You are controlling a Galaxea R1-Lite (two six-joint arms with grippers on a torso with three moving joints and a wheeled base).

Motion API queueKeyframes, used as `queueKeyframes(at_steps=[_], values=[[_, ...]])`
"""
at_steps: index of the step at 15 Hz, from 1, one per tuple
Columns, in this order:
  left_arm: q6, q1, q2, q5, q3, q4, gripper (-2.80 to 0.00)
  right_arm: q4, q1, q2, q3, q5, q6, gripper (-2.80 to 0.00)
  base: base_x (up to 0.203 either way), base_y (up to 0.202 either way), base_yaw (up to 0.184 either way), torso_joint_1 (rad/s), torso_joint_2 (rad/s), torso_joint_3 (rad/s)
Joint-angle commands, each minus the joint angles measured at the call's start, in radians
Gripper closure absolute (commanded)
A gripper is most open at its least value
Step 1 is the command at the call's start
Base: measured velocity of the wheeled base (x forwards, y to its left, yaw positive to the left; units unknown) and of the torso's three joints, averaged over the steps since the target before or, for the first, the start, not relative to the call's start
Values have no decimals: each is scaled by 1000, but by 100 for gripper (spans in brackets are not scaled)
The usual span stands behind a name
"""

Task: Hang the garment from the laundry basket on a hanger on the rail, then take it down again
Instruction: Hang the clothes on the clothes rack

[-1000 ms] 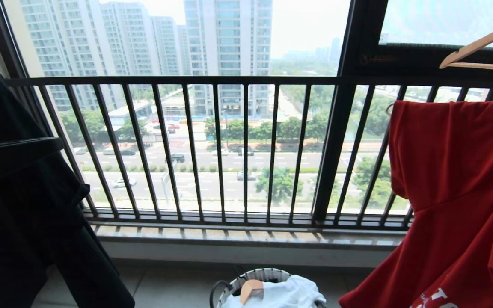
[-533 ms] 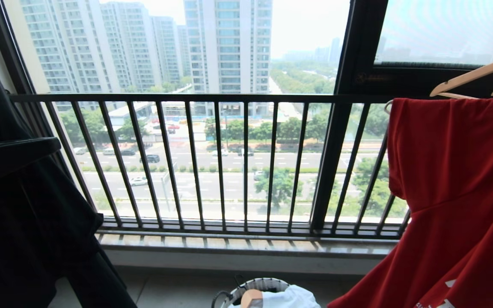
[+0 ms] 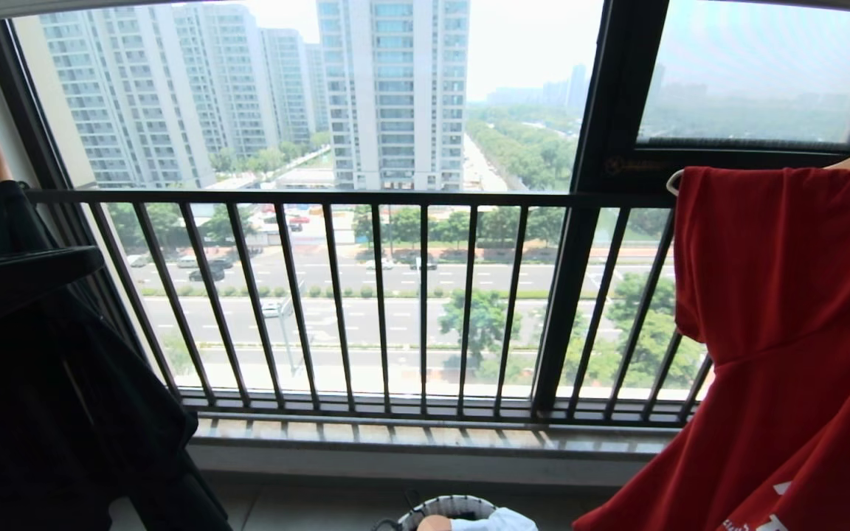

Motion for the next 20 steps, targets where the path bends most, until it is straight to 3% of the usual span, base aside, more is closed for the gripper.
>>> queueKeyframes(at_steps=[1,8,13,15,17,18,20], values=[[-6,0,-1,0,16,-32,0,5,0,-12,7,3,-23,0,0,0,0,186,-373,-194],[-8,0,4,0,21,-46,0,3,0,-18,16,5,-23,0,0,0,0,160,-334,-179],[-6,-1,5,-2,33,-49,0,4,0,-24,40,27,-25,0,0,0,0,11,-28,-12],[-7,-2,0,-36,29,-48,0,6,0,-18,44,66,-25,0,0,0,0,0,0,0],[-12,-3,0,-106,33,-42,0,7,2,-10,42,163,-25,0,0,0,0,0,0,0],[-44,-3,1,-131,36,-44,0,6,2,13,40,204,-25,0,0,0,0,0,0,0],[-190,-5,12,-190,31,-67,0,3,3,66,36,284,-27,0,0,0,0,0,0,0]])
